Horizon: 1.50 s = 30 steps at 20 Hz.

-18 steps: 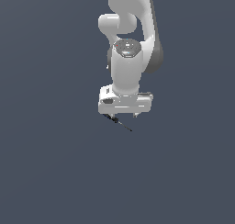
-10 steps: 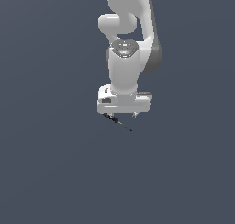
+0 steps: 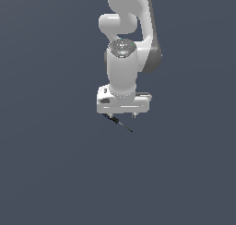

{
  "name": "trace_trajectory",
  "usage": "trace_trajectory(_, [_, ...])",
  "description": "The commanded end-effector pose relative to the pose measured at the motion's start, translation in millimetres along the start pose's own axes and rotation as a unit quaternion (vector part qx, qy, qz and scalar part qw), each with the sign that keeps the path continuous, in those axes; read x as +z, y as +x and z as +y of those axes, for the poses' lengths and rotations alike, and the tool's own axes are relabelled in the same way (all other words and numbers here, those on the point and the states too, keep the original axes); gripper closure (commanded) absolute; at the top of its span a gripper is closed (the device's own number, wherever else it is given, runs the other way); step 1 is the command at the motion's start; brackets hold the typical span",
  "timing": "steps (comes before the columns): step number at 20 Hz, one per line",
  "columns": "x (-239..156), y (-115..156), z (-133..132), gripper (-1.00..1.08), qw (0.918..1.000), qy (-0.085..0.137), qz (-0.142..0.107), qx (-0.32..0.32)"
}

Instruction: Pick up the object and move it to a goal position.

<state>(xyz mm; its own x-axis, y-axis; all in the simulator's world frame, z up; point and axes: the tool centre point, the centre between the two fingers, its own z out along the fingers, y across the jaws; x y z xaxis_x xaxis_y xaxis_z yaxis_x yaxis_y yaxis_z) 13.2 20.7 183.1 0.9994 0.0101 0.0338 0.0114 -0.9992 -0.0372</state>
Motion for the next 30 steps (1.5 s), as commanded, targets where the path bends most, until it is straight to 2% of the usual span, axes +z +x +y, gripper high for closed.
trace_trajectory(1, [2, -1, 1, -0.92, 1.0, -0.001, 0.0, -0.007])
trace_trajectory(10, [20, -10, 7, -0.92, 0.9975, -0.006, -0.004, -0.07])
trace_trajectory(16, [40, -22, 13, -0.92, 0.9897, -0.01, -0.008, -0.143])
trace_trajectory(23, [65, -38, 20, -0.92, 0.9709, -0.013, -0.014, -0.239])
trace_trajectory(30, [88, -56, 24, -0.92, 0.9427, -0.013, -0.019, -0.333])
